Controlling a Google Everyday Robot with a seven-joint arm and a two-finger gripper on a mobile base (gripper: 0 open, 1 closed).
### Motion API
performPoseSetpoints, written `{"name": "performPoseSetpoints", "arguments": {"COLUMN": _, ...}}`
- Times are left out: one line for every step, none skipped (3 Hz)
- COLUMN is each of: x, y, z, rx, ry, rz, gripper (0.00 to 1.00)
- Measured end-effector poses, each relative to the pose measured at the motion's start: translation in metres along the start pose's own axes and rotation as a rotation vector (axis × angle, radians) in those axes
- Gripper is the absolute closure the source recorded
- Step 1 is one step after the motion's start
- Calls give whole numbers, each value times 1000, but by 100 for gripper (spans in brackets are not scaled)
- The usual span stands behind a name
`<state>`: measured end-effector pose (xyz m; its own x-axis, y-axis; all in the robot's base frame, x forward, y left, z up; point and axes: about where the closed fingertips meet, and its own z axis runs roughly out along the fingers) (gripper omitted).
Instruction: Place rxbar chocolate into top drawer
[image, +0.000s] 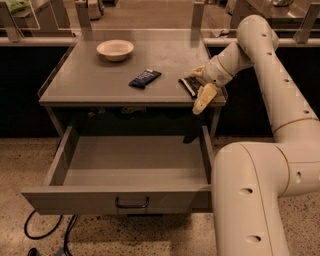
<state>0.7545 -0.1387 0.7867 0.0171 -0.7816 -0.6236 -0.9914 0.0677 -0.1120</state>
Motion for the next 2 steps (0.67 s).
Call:
{"name": "performPoseSetpoints", "arguments": {"x": 0, "y": 0, "z": 0, "rx": 0, "ry": 0, "rz": 0, "gripper": 19}}
{"name": "performPoseSetpoints", "arguments": {"x": 0, "y": 0, "z": 0, "rx": 0, "ry": 0, "rz": 0, "gripper": 42}}
